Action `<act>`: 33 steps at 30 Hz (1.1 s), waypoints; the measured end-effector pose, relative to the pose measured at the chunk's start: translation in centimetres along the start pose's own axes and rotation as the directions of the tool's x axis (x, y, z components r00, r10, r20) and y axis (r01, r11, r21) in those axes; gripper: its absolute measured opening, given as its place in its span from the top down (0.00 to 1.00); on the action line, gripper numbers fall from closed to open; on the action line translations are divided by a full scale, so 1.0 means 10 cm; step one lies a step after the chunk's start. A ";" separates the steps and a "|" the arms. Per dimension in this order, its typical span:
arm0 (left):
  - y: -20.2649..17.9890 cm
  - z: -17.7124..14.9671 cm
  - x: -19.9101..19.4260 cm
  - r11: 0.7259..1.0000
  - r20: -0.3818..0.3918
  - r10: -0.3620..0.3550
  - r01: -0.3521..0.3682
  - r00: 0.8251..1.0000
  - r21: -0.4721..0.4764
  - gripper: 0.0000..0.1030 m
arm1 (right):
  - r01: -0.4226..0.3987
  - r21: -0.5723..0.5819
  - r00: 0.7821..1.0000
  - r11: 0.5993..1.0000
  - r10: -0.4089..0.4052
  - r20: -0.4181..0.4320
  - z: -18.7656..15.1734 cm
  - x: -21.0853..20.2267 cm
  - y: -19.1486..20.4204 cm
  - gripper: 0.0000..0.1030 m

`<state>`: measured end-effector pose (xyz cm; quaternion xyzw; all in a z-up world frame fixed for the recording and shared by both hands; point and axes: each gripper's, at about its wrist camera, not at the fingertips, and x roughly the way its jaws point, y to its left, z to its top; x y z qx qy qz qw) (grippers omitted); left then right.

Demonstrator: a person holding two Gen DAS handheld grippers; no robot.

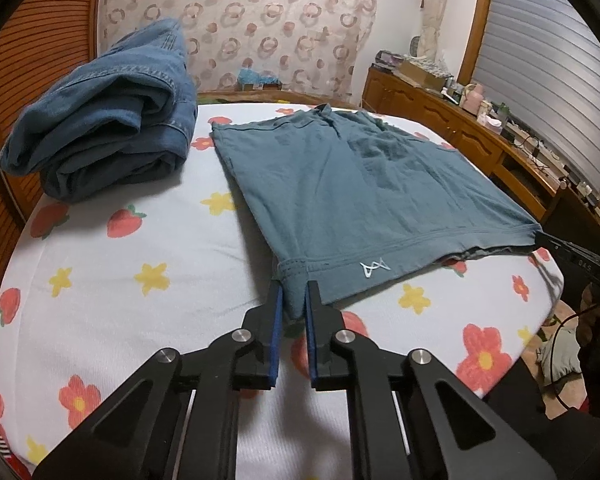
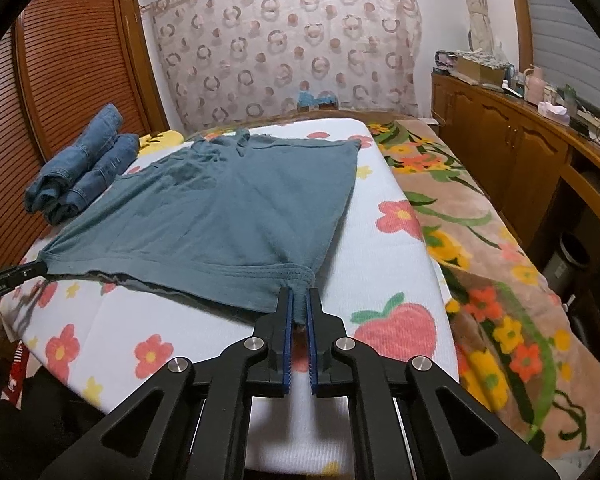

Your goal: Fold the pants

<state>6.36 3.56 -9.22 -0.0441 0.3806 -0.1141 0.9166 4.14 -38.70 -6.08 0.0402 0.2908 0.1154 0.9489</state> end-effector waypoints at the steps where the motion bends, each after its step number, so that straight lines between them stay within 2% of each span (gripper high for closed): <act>1: 0.00 0.00 -0.02 1.000 0.002 -0.004 0.004 1.000 -0.002 0.89 | -0.004 -0.002 1.000 1.000 0.004 0.003 -0.01 -0.02 0.00 0.95; 10: -0.02 -0.03 -0.03 1.000 -0.011 -0.024 0.024 1.000 -0.001 0.90 | -0.009 -0.003 1.000 1.000 0.009 0.007 -0.07 -0.10 -0.01 0.95; 21: 0.03 0.03 -0.32 1.000 0.038 -0.030 0.030 0.999 0.002 0.94 | -0.013 -0.031 0.999 0.999 0.014 0.033 -0.04 -0.30 0.03 0.95; 28: 0.05 0.00 -0.26 1.000 0.015 -0.030 0.030 0.999 0.001 0.94 | -0.014 -0.021 1.000 1.000 0.014 0.007 -0.13 -0.29 0.01 0.95; 29: 0.06 0.00 -0.24 1.000 0.010 -0.030 0.030 1.000 -0.006 0.93 | -0.014 -0.017 1.000 1.000 0.014 0.003 -0.14 -0.27 0.00 0.95; 31: 0.06 0.00 -0.16 0.999 -0.017 -0.030 0.030 0.999 -0.019 0.82 | -0.015 -0.008 1.000 1.000 0.015 -0.007 -0.12 -0.23 0.00 0.95; 33: 0.03 0.00 -0.10 0.999 -0.035 -0.026 0.025 0.999 -0.023 0.64 | -0.017 -0.009 1.000 1.000 0.017 -0.015 -0.10 -0.19 0.01 0.95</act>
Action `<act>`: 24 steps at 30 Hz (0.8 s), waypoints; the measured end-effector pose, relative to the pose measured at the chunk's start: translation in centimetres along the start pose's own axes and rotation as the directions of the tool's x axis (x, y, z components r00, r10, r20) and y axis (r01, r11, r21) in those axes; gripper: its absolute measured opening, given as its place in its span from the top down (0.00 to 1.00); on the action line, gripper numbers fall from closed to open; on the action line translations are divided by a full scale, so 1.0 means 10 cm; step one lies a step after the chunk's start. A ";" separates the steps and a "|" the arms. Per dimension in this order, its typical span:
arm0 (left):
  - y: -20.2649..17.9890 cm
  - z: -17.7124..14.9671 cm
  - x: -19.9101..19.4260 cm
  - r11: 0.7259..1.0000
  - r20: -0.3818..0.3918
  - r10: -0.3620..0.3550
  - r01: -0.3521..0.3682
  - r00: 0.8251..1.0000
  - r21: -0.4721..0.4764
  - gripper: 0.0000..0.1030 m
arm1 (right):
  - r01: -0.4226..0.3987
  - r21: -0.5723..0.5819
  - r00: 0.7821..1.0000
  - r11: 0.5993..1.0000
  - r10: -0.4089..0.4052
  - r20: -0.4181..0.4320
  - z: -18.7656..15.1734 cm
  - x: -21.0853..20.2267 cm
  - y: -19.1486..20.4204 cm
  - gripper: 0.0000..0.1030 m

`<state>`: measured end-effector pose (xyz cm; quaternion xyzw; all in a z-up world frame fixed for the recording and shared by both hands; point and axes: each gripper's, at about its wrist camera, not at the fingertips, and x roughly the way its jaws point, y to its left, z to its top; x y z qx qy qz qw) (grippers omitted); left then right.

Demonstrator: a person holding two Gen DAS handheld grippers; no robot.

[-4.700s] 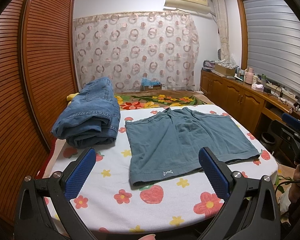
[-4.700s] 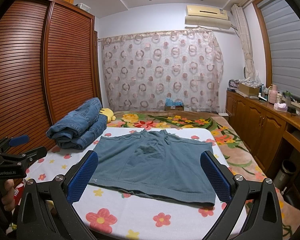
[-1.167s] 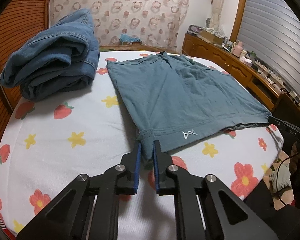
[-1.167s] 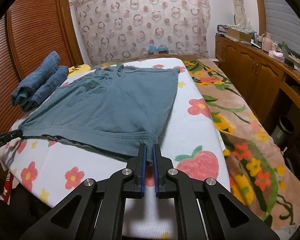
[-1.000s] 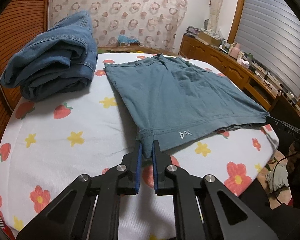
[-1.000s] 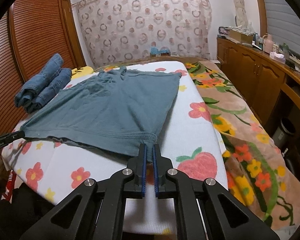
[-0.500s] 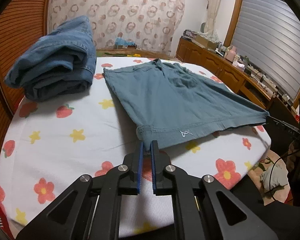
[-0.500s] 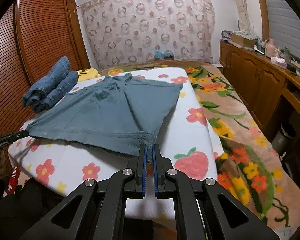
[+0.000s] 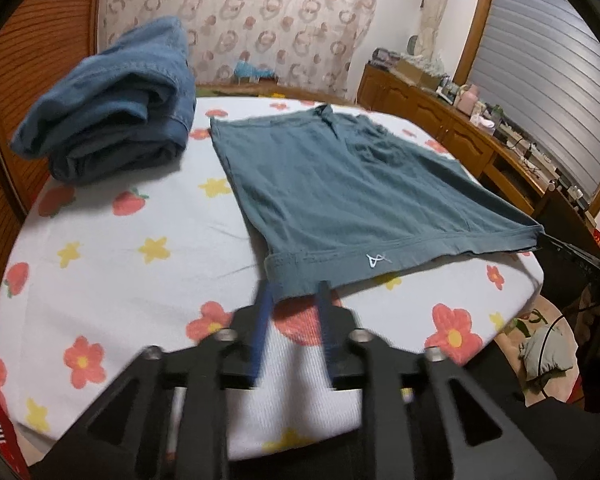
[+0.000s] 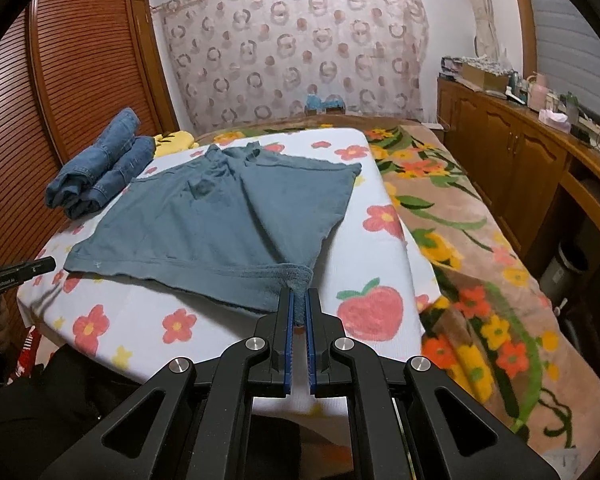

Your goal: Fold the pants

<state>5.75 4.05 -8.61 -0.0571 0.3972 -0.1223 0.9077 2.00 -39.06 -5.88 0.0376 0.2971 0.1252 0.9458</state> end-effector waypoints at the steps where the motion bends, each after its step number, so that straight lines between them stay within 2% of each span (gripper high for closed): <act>1: -0.01 0.00 0.02 1.000 0.000 0.002 -0.002 1.000 0.000 0.60 | 0.000 -0.003 1.000 1.000 0.000 -0.004 0.00 0.02 0.01 0.95; 3: -0.02 0.03 0.07 1.000 0.005 -0.001 0.001 1.000 0.003 0.55 | 0.000 -0.002 1.000 1.000 0.000 -0.009 0.00 0.05 0.01 0.95; 10: 0.00 0.09 0.28 1.000 -0.018 0.007 -0.007 1.000 0.006 0.56 | 0.002 0.014 1.000 1.000 -0.002 -0.009 0.02 0.07 0.00 0.95; 13: -0.01 0.06 0.31 1.000 -0.026 -0.005 0.005 1.000 0.010 0.67 | -0.007 0.015 1.000 1.000 0.007 -0.004 0.01 0.07 0.00 0.95; 15: 0.01 0.05 0.27 1.000 -0.021 -0.006 0.006 1.000 0.009 0.81 | -0.007 0.012 1.000 1.000 0.007 -0.003 0.00 0.07 -0.02 0.95; 17: 0.02 0.05 0.21 1.000 -0.013 -0.017 0.017 1.000 0.010 0.88 | -0.011 0.016 1.000 1.000 0.011 -0.002 0.00 0.07 -0.03 0.95; 20: 0.01 0.04 0.14 0.999 -0.006 -0.021 0.021 1.000 0.024 0.93 | -0.015 0.022 1.000 1.000 0.015 0.002 0.01 0.05 -0.03 0.95; 24: -0.04 0.02 0.02 0.999 0.008 -0.025 0.025 1.000 0.032 0.93 | -0.022 0.014 1.000 1.000 0.021 0.012 0.03 0.01 -0.01 0.95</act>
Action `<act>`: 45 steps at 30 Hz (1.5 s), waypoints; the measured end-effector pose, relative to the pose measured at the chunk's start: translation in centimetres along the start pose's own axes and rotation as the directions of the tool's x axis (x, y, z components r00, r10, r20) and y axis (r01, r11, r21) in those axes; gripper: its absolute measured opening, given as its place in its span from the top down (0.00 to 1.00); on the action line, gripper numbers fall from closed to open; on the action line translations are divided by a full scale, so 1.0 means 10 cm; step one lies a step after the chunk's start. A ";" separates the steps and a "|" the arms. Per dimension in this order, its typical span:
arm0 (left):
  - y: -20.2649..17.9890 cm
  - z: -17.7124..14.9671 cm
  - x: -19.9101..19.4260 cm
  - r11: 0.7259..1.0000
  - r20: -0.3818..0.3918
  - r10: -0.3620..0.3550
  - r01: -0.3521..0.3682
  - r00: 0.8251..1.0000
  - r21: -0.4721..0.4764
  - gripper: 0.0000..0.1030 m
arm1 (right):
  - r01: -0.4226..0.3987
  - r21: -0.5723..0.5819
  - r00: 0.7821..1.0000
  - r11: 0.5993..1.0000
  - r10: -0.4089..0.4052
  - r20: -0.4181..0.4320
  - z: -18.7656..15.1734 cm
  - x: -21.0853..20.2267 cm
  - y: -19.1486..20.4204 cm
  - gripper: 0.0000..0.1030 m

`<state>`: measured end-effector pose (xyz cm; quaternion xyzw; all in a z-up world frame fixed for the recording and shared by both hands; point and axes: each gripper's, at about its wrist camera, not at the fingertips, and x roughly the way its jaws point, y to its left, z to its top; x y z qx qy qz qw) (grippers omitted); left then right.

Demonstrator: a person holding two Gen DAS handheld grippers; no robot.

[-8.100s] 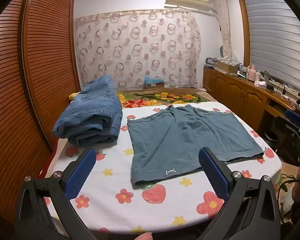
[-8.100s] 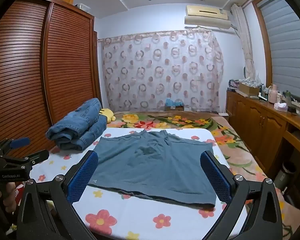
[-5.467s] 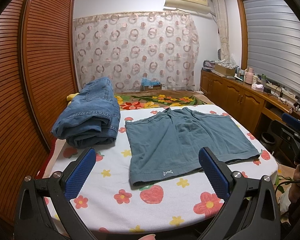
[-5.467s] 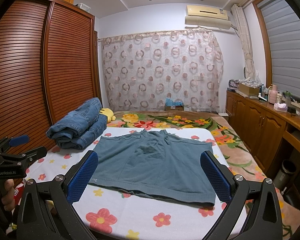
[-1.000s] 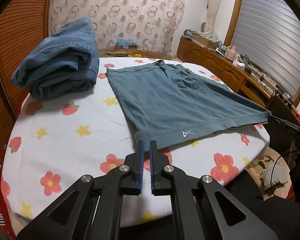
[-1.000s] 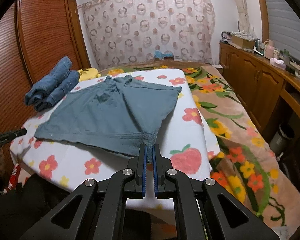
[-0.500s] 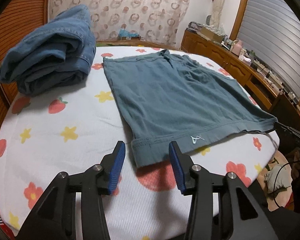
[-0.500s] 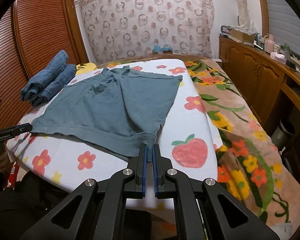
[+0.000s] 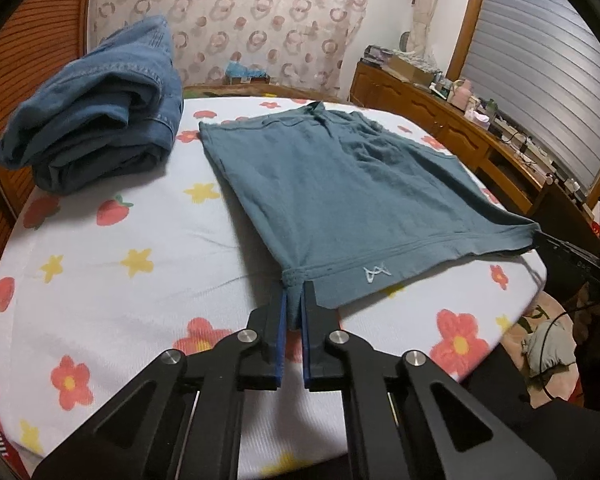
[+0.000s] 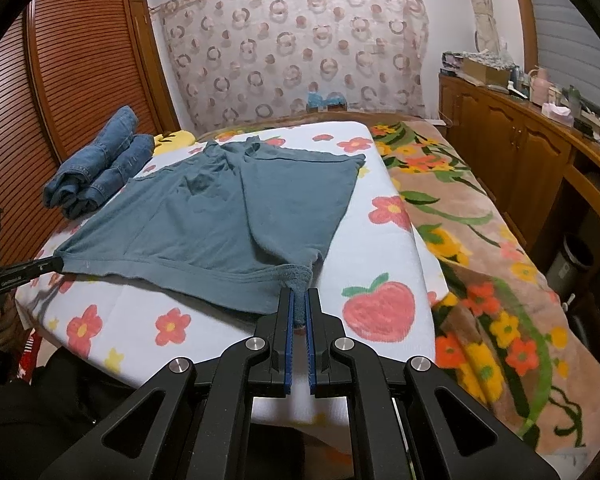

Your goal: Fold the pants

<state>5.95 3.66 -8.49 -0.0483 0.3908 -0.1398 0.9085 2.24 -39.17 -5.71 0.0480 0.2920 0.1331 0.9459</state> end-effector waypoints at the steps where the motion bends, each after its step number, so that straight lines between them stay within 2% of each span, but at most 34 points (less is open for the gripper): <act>1: -0.01 0.00 -0.04 1.000 0.003 0.002 -0.002 1.000 0.004 0.93 | -0.008 -0.003 1.000 1.000 0.008 0.002 0.01 -0.02 0.00 0.95; 6: 0.03 0.00 -0.20 1.000 0.015 -0.001 0.001 1.000 0.002 0.93 | -0.078 0.031 0.997 0.996 0.078 0.000 0.01 -0.11 -0.06 0.95; 11: 0.06 0.03 -0.17 1.000 0.018 -0.008 0.008 1.000 -0.012 0.93 | -0.074 0.029 0.997 0.997 0.073 0.021 0.04 -0.15 -0.08 0.95; 14: 0.03 0.04 -0.16 1.000 0.022 0.006 -0.006 1.000 -0.003 0.90 | -0.071 0.023 0.997 0.997 0.071 0.027 0.06 -0.14 -0.03 0.95; 16: 0.00 0.05 -0.17 1.000 0.021 0.023 -0.024 1.000 0.012 0.85 | -0.072 0.014 0.997 0.997 0.071 0.031 0.08 -0.11 0.02 0.95; 19: 0.02 0.08 -0.19 0.999 0.035 0.041 -0.042 0.999 0.013 0.71 | -0.075 0.001 0.997 0.997 0.075 0.037 0.09 -0.08 0.07 0.95; 21: 0.04 0.11 -0.22 0.999 0.054 0.053 -0.054 0.997 0.006 0.58 | -0.082 -0.007 0.996 0.997 0.082 0.039 0.12 -0.05 0.11 0.95; 23: 0.06 0.13 -0.22 0.998 0.065 0.058 -0.059 0.996 0.009 0.54 | -0.093 -0.021 0.995 0.995 0.094 0.041 0.15 -0.02 0.16 0.95; 25: 0.07 0.15 -0.20 0.998 0.062 0.063 -0.064 0.996 0.010 0.45 | -0.105 -0.036 0.993 0.994 0.107 0.044 0.19 0.00 0.21 0.95; 27: 0.08 0.17 -0.18 0.997 0.073 0.069 -0.070 0.995 0.013 0.29 | -0.122 -0.054 0.991 0.991 0.124 0.046 0.23 0.04 0.29 0.95; 29: 0.09 0.18 -0.17 0.997 0.079 0.073 -0.074 0.994 0.014 0.25 | -0.140 -0.073 0.989 0.987 0.144 0.046 0.28 0.10 0.38 0.95; 35: 0.11 0.20 -0.14 0.995 0.084 0.092 -0.094 0.992 0.021 0.25 | -0.168 -0.120 0.984 0.978 0.174 0.044 0.36 0.24 0.57 0.95; 41: 0.14 0.16 -0.14 0.995 0.083 0.092 -0.095 0.992 0.023 0.25 | -0.149 -0.109 0.987 0.983 0.153 0.038 0.36 0.32 0.47 0.95; 45: 0.15 0.11 -0.09 0.995 0.067 0.095 -0.097 0.993 0.016 0.25 | -0.152 -0.094 0.987 0.984 0.156 0.034 0.40 0.32 0.55 0.95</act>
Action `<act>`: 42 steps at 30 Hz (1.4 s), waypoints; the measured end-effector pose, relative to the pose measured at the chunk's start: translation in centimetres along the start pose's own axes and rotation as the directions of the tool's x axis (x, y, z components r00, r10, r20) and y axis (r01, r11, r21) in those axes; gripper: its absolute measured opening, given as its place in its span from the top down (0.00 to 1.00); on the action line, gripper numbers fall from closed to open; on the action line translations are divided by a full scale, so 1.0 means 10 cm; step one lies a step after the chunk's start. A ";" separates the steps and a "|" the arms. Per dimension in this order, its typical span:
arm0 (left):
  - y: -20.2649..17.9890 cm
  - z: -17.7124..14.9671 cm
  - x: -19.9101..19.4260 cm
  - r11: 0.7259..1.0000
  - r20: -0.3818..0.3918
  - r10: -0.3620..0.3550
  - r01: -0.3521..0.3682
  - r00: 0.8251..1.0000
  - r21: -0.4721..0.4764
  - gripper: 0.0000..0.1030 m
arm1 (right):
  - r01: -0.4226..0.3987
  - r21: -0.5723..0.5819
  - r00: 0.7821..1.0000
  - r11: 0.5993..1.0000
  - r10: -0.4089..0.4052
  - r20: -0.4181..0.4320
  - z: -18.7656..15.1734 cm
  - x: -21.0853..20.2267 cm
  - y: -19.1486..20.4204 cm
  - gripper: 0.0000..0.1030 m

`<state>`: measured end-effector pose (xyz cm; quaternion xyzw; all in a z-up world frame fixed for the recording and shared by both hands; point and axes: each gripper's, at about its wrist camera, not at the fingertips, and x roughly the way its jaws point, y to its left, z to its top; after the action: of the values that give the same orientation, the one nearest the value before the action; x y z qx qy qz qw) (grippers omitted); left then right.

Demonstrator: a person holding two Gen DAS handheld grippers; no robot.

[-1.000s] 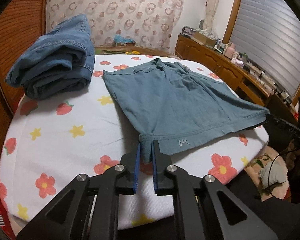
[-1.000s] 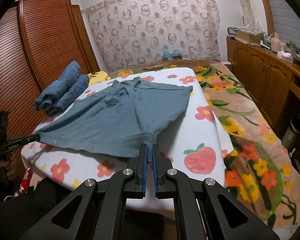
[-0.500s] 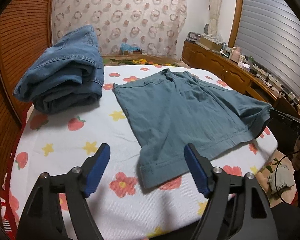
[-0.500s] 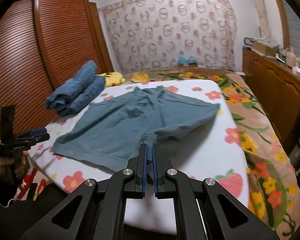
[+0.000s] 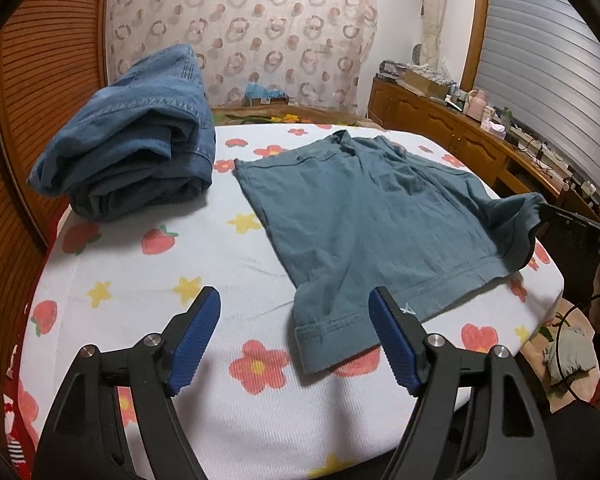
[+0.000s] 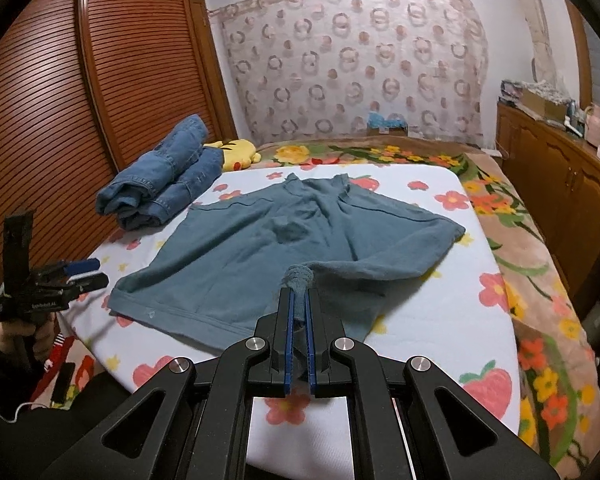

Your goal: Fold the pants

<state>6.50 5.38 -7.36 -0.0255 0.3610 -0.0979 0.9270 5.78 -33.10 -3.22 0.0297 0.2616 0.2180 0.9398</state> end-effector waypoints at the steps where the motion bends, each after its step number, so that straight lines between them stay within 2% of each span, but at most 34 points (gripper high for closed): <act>1: 0.00 0.00 0.01 1.000 -0.003 0.004 -0.004 1.000 -0.002 0.25 | -0.001 -0.007 1.000 1.000 0.001 0.003 0.03 0.02 0.03 0.95; 6: 0.06 -0.03 -0.02 1.000 0.000 0.015 -0.015 1.000 -0.021 0.25 | -0.044 -0.038 0.999 0.998 0.045 0.006 0.14 0.15 0.20 0.95; 11: 0.15 -0.04 -0.06 0.999 0.005 0.034 -0.034 0.999 -0.036 0.25 | -0.123 -0.072 0.992 0.990 0.122 -0.013 0.24 0.40 0.48 0.95; 20: 0.33 -0.06 -0.09 0.996 0.006 0.061 -0.061 0.998 -0.059 0.25 | -0.266 -0.156 0.963 0.951 0.256 -0.079 0.37 0.83 1.05 0.95; 26: 0.39 -0.03 -0.04 0.996 0.005 0.068 -0.067 0.998 -0.061 0.25 | -0.310 -0.173 0.948 0.935 0.288 -0.138 0.34 1.11 1.10 0.95; 30: 0.39 0.02 -0.01 0.996 0.008 0.066 -0.065 0.998 -0.057 0.25 | -0.311 -0.145 0.943 0.939 0.287 -0.165 0.34 1.24 1.09 0.94; 33: 0.38 0.10 0.04 0.997 0.012 0.057 -0.057 0.998 -0.043 0.25 | -0.296 -0.135 0.948 0.946 0.274 -0.158 0.37 1.24 1.07 0.84; 37: 0.32 0.26 0.13 0.999 0.019 0.044 -0.043 0.999 -0.004 0.25 | -0.245 -0.141 0.966 0.959 0.229 -0.121 0.42 1.14 1.04 0.62; 42: 0.26 0.53 0.37 0.998 0.004 0.034 -0.034 0.999 0.044 0.31 | -0.176 -0.165 0.982 0.970 0.162 -0.096 0.46 1.09 0.94 0.55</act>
<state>13.17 7.05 -6.22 0.0009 0.3578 -0.0901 0.9295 12.78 -19.73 -2.85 -0.0387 0.2764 0.3200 0.9054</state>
